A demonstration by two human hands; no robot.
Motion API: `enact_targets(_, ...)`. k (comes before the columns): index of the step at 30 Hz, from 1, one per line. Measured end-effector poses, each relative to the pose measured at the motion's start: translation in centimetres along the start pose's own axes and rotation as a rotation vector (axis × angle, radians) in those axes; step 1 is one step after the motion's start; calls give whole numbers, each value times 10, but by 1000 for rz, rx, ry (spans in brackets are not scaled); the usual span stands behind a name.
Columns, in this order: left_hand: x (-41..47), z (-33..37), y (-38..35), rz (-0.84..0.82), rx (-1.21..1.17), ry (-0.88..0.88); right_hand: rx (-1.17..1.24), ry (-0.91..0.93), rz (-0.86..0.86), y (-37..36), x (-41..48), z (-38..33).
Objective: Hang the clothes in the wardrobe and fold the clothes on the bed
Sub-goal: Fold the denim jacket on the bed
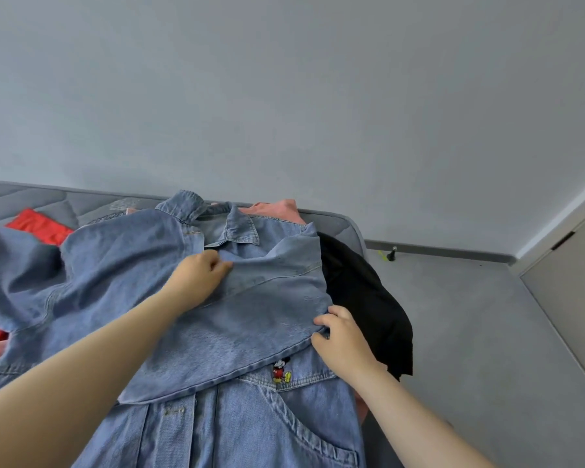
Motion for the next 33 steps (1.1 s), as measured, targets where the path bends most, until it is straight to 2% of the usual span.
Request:
enact_targets(1,0,-4,10,79,-30,-13,-13,2,-8,0,1,-2)
enact_targets(2,1,-9,14,91,-37,-10,-24,1,-19,-1,1,-4)
enact_targets(3,2,-16,12,27,-4,17,-34,-2,-30,-1,2,-6)
enact_targets(6,-1,-42,-10,-325,283,167,-81,-10,-49,2,2,-11)
enact_targets(7,-3,-49,-12,-398,358,202,-113,-3,-48,4,3,-13)
enact_targets(9,-5,-59,-8,-467,396,226,-180,13,-25,7,4,-21)
enact_targets(12,-4,-65,2,-499,284,199,-240,25,37,12,8,-36)
enact_targets(14,-1,-63,12,-446,218,163,-258,48,34,11,13,-45)
enact_targets(19,18,-52,51,-164,63,107,-317,95,-103,-4,26,-56)
enact_targets(21,23,-47,71,15,-22,96,-345,67,-113,-8,28,-54)
enact_targets(23,22,-47,86,235,19,83,-357,31,-167,-17,29,-49)
enact_targets(24,21,-48,85,291,86,99,-350,7,-223,-25,29,-45)
enact_targets(25,22,-53,76,278,170,136,-332,-23,-283,-32,27,-41)
enact_targets(27,22,-74,48,113,309,257,-299,-58,-339,-40,25,-35)
enact_targets(28,20,-85,39,44,311,299,-287,-55,-324,-40,26,-34)
enact_targets(31,16,-105,42,31,238,282,-262,1,-216,-28,31,-41)
enact_targets(33,14,-120,49,-55,191,306,-248,43,-181,-21,34,-49)
Point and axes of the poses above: each hand's wrist, its own x-axis towards the middle knuckle, its own y-axis out of the back of the hand, z = x × y, the point moved 8 cm from there along x, towards the middle knuckle, and after that the axes turned 15 degrees about y, right-handed, at the moved point
